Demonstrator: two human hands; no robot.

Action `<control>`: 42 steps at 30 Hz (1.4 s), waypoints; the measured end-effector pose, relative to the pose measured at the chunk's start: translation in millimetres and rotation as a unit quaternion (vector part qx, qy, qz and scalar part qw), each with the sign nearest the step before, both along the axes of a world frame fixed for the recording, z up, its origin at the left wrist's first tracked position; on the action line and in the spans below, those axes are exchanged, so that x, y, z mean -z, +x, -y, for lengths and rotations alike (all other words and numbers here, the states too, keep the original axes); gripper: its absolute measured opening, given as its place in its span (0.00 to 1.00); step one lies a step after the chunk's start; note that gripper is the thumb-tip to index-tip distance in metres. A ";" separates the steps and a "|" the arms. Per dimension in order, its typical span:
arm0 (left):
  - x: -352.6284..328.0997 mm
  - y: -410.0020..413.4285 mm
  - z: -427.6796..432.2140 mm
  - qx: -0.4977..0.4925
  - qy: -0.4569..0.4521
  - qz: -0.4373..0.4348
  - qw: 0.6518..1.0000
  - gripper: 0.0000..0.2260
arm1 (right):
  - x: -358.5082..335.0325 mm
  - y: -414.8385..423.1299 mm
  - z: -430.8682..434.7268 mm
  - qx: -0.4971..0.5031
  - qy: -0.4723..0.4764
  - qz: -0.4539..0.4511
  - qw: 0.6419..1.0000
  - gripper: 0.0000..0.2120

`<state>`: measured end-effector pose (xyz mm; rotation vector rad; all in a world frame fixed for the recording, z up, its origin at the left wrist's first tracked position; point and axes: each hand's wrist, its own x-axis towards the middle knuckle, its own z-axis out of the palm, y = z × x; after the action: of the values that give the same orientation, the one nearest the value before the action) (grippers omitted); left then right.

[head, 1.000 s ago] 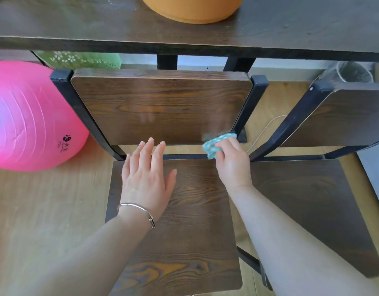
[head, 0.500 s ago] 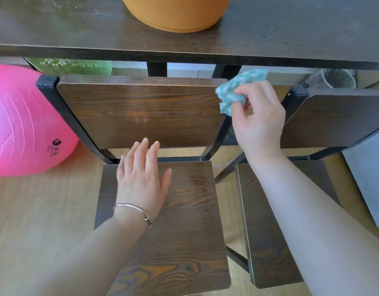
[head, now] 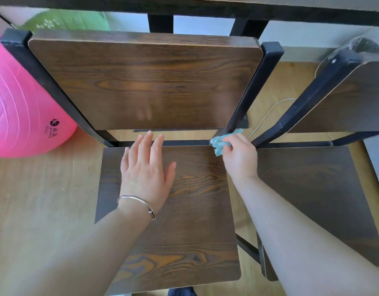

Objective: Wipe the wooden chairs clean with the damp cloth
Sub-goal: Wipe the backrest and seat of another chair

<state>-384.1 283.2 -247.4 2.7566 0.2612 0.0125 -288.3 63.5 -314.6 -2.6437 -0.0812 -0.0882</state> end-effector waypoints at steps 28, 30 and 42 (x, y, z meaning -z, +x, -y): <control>-111.5 15.4 -66.6 -0.010 0.031 0.068 0.997 0.26 | -271.6 28.0 -34.3 0.132 0.148 0.085 0.977 0.10; -123.9 18.5 -69.4 -0.017 0.017 0.073 0.997 0.27 | -280.5 46.2 -39.5 0.113 0.054 0.063 0.990 0.12; -169.7 27.1 -130.8 -0.054 0.006 0.109 0.993 0.28 | -254.0 26.4 -162.2 -0.042 -0.092 0.035 0.994 0.14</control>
<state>-357.0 414.0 -77.7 2.7203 0.3505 0.3412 -261.9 225.7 -60.6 -2.8160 -0.2348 -0.1503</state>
